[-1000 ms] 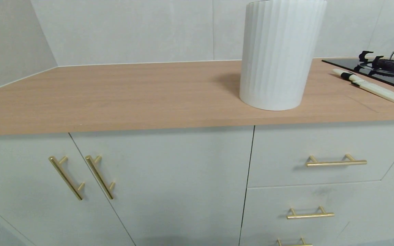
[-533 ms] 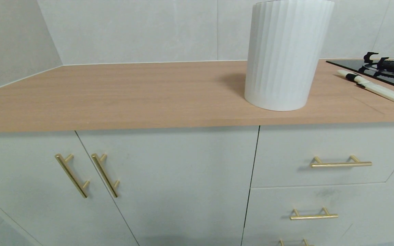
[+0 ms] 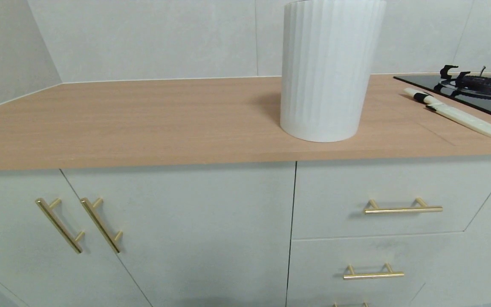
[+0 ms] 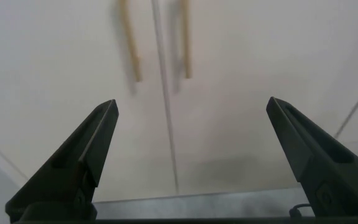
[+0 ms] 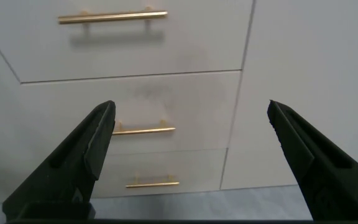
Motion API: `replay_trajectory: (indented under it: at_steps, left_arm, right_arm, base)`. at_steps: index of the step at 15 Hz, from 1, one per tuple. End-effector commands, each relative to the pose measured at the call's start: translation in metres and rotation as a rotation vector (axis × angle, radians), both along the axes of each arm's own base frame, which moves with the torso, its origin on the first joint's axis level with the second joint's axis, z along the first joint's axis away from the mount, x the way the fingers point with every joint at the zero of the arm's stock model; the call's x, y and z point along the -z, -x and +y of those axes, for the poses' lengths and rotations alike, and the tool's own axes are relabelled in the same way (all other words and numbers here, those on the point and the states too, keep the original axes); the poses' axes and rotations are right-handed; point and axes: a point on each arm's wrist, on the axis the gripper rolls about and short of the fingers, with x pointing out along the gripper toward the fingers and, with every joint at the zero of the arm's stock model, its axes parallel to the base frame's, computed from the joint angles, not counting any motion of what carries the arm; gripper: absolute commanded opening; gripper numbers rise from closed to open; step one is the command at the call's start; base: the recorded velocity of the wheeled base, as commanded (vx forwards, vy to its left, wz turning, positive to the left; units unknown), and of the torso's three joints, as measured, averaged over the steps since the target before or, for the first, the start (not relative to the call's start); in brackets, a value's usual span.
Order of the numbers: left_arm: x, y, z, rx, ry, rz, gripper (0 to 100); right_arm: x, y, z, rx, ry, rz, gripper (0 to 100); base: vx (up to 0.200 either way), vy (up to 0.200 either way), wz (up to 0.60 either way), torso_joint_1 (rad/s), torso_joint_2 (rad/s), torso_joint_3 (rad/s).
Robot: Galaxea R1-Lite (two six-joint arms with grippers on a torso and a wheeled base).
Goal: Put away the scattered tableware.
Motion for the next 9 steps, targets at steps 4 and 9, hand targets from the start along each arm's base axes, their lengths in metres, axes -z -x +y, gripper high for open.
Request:
replay_trajectory:
  at_steps: [4, 9]
  left_arm:
    - [-0.0001, 0.0000, 0.0000, 0.000, 0.002, -0.001, 100]
    - [-0.0002, 0.0000, 0.0000, -0.002, 0.011, -0.002, 100]
  right_arm:
    - [0.0000, -0.0001, 0.0000, 0.000, 0.002, 0.001, 100]
    - [0.0000, -0.0001, 0.0000, 0.000, 0.002, 0.001, 100]
  base:
    - [0.000, -0.200, 0.00, 0.002, 0.00, 0.005]
    - [0.000, 0.000, 0.00, 0.000, 0.00, 0.000]
